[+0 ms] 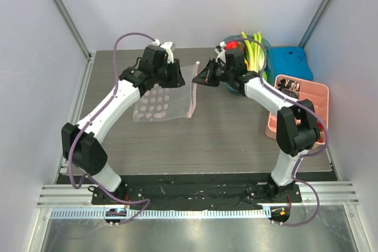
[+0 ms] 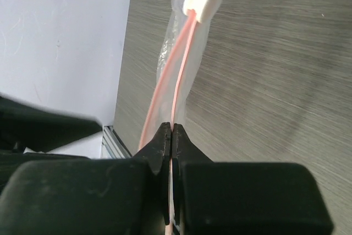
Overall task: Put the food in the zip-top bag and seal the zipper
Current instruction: Open the zipper of the food storage bag.
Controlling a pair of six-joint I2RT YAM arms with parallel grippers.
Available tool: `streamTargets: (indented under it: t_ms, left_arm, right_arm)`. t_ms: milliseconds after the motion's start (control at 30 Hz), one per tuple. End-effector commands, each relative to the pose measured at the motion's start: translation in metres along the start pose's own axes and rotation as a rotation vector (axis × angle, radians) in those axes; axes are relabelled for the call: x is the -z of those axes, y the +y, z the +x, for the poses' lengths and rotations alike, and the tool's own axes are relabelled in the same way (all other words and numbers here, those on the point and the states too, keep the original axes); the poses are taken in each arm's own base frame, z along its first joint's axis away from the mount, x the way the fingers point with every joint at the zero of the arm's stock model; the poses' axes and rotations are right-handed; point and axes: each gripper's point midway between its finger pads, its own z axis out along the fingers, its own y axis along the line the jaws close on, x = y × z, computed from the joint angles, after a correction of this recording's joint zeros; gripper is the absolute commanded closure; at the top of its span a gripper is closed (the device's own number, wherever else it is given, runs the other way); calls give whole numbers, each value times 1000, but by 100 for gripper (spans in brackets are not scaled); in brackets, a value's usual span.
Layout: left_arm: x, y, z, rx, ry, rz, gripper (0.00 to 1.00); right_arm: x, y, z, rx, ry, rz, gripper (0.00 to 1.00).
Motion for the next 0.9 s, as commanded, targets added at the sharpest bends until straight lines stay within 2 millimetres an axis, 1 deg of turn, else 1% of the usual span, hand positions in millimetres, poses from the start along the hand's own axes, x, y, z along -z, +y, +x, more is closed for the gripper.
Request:
streamTargets:
  t_ms: [0,33,67,133,200,233,300,333,367,400,433,467,500,533,567,667,733,767,800,833,867]
  left_arm:
    - [16,-9,-15,-99,-14,-9,47]
    - [17,-13,-15,-111,-16,-4,44]
    - [19,-17,-17,-119,-25,2,37]
    - [24,-26,-21,-137,-42,22,34]
    - [28,-30,-24,-154,-55,26,32]
    - [27,-35,-21,-173,-50,29,29]
    - [28,-38,-21,-201,-54,8,29]
    - [26,-37,-18,-223,-41,-6,31]
    - [25,-40,-14,-239,-32,-10,32]
    - [24,-41,-14,-251,-31,-17,33]
    - [23,-32,-16,-269,-40,-84,37]
    - [19,-26,-9,-273,-6,-116,39]
    - [19,-23,-10,-272,-5,-136,41]
    - [18,-15,-11,-275,-9,-181,45]
    - [15,-9,-8,-288,9,-209,47]
    - [12,0,-8,-297,26,-251,49]
    - [11,4,-9,-273,29,-254,50]
    - [10,4,-9,-257,34,-240,52]
    - [11,4,-11,-222,26,-227,55]
    - [12,10,-15,-194,24,-223,67]
    - [13,12,-16,-180,22,-213,75]
  right_arm:
    - [22,45,-13,150,-52,-68,99]
    - [23,46,-12,159,-53,-67,99]
    - [25,48,-12,166,-56,-66,99]
    - [26,52,-9,176,-53,-71,99]
    - [28,58,-9,180,-59,-78,99]
    - [28,60,-10,180,-62,-83,99]
    - [31,68,-10,184,-69,-100,99]
    - [31,72,-8,186,-67,-108,99]
    - [32,74,-9,186,-72,-108,99]
    - [34,76,-10,189,-78,-110,99]
    - [35,78,-9,193,-80,-111,99]
    - [35,78,-8,190,-82,-106,99]
    - [37,79,-9,191,-86,-106,99]
    - [39,82,-9,198,-87,-115,99]
    - [39,83,-8,199,-83,-115,99]
    - [42,86,-4,213,-69,-121,99]
    - [43,84,-2,218,-60,-112,99]
    - [44,81,2,222,-43,-100,99]
    - [43,78,5,226,-31,-90,99]
    - [43,74,8,231,-17,-80,99]
    - [44,68,13,231,8,-57,99]
